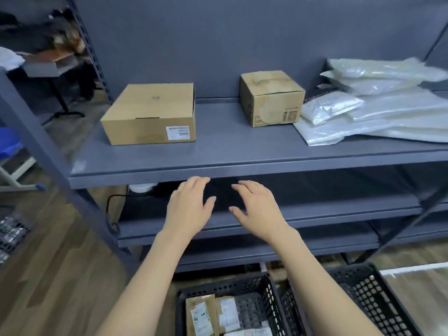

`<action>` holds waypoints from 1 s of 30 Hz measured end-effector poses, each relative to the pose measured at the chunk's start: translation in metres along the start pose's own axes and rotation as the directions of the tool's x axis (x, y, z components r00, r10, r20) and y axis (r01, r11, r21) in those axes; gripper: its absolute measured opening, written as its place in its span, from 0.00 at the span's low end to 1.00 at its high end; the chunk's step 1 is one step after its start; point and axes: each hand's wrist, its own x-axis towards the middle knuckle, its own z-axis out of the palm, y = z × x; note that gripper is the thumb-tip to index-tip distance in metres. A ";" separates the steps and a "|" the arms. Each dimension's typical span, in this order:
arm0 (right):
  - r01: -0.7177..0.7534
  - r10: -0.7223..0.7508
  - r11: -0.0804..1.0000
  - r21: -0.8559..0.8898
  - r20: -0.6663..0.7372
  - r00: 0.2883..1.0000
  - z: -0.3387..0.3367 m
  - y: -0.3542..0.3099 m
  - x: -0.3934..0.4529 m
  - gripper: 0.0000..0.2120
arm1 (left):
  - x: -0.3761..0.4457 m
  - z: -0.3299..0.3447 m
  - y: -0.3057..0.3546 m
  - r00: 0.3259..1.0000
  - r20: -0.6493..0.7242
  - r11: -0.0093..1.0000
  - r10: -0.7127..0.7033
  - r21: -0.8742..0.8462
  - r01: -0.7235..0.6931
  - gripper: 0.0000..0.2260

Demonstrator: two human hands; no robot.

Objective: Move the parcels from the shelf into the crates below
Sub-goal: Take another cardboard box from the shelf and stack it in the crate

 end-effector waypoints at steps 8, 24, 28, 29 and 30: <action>-0.001 -0.006 0.995 -0.102 -0.066 0.998 -0.073 0.067 0.056 0.28 | 0.093 -0.014 0.050 0.993 0.083 0.996 0.084 0.035 -0.087 0.25; -0.248 0.258 0.935 -0.254 0.007 0.966 -0.165 0.189 0.211 0.46 | 0.284 0.001 0.103 0.960 0.252 0.992 -0.123 0.018 0.123 0.54; -0.312 0.307 0.904 -0.292 -0.064 0.950 -0.148 0.205 0.229 0.38 | 0.308 0.008 0.108 0.939 0.303 0.987 -0.162 0.033 0.159 0.56; -0.322 0.319 0.906 -0.274 -0.057 0.946 -0.142 0.207 0.231 0.36 | 0.313 0.012 0.108 0.930 0.322 0.983 -0.179 0.013 0.184 0.54; -0.320 0.317 0.914 -0.251 -0.053 0.947 -0.137 0.210 0.232 0.33 | 0.317 0.017 0.107 0.923 0.336 0.979 -0.186 -0.018 0.204 0.51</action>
